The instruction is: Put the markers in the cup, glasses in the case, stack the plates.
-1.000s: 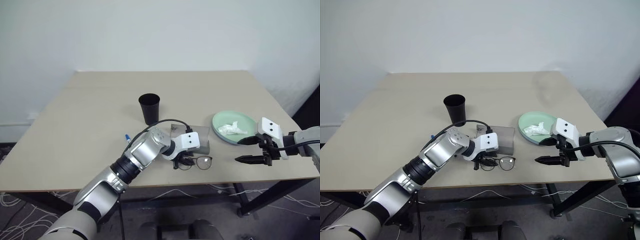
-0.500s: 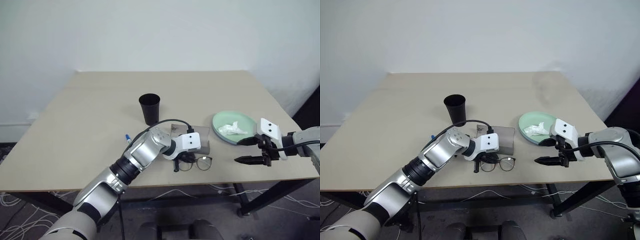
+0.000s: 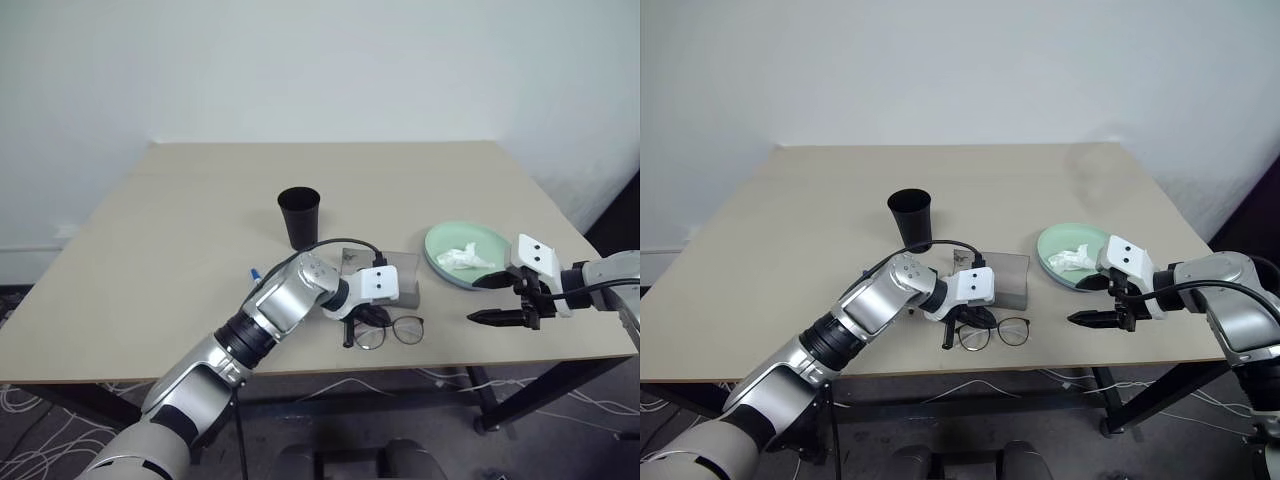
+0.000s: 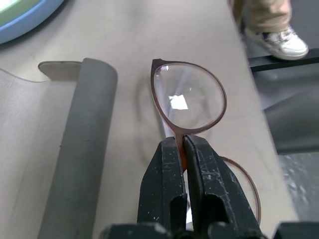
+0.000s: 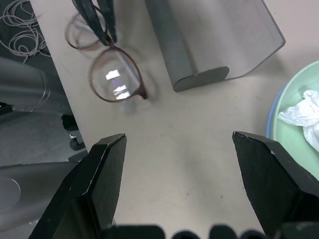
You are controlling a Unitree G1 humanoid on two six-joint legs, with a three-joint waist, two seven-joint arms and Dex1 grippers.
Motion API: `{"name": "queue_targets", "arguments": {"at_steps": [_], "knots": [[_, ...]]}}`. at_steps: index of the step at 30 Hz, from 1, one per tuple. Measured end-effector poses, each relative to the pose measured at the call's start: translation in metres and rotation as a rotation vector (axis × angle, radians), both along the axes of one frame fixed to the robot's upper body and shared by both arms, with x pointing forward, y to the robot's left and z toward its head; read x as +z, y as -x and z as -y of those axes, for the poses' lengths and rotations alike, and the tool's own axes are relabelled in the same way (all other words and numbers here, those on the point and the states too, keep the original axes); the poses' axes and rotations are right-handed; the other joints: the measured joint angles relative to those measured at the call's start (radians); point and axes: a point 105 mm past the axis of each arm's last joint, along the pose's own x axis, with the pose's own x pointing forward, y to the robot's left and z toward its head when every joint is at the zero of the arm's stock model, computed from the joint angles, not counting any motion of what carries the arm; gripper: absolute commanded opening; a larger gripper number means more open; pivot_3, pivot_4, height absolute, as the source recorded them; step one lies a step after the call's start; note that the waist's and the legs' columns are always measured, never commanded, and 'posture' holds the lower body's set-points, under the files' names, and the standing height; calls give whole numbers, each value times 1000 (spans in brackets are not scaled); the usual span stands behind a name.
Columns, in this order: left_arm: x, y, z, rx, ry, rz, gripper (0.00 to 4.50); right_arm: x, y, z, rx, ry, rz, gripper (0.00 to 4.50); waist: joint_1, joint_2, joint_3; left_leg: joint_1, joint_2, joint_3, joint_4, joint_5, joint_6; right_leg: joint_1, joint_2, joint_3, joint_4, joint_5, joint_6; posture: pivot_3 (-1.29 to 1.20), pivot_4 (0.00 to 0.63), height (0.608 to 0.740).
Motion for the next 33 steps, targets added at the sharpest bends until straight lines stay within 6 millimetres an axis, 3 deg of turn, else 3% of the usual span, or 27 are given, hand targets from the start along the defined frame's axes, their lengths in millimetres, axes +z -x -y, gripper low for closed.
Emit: {"name": "queue_targets", "arguments": {"at_steps": [6, 11, 18, 23, 25, 33], "knots": [[51, -22, -1, -36, 70, 139, 15, -1, -2, -1, 5, -4, 0, 3698, 0, 0, 0, 0, 0, 0, 0, 0, 0, 0, 0, 0, 0, 0, 0, 0, 0, 740], [65, -53, -9, 5, 86, 248, 15, 3, -5, -5, 18, -11, 17, 3698, 0, 0, 0, 0, 0, 0, 0, 0, 0, 0, 0, 0, 0, 0, 0, 0, 0, 740], [43, -79, -12, 15, 58, 394, 15, 1, -5, -6, 21, -10, 11, 3698, 3, 0, 0, -3, -1, 0, 0, -1, 1, -1, 0, 0, -2, 0, 0, 0, 0, 740], [36, -75, 2, -53, 91, 457, 15, 1, -5, -6, 20, -10, 12, 3698, 11, 0, 0, -8, -1, 0, 1, -1, 1, -6, 0, 0, -1, 3, -3, 0, 0, 740], [34, -76, 2, -74, 92, 507, 15, 1, -5, -6, 16, -10, 10, 3698, 15, 1, -1, -15, -1, 0, 4, 0, 1, -13, 0, -1, 1, 4, -4, 0, 0, 740], [15, -77, -7, -108, 37, 539, 15, -4, -2, -6, 5, -8, -2, 3698, 28, 1, -1, -17, -1, 0, 11, -1, 4, -12, 0, -1, 1, 6, 0, 0, 0, 740]]}}
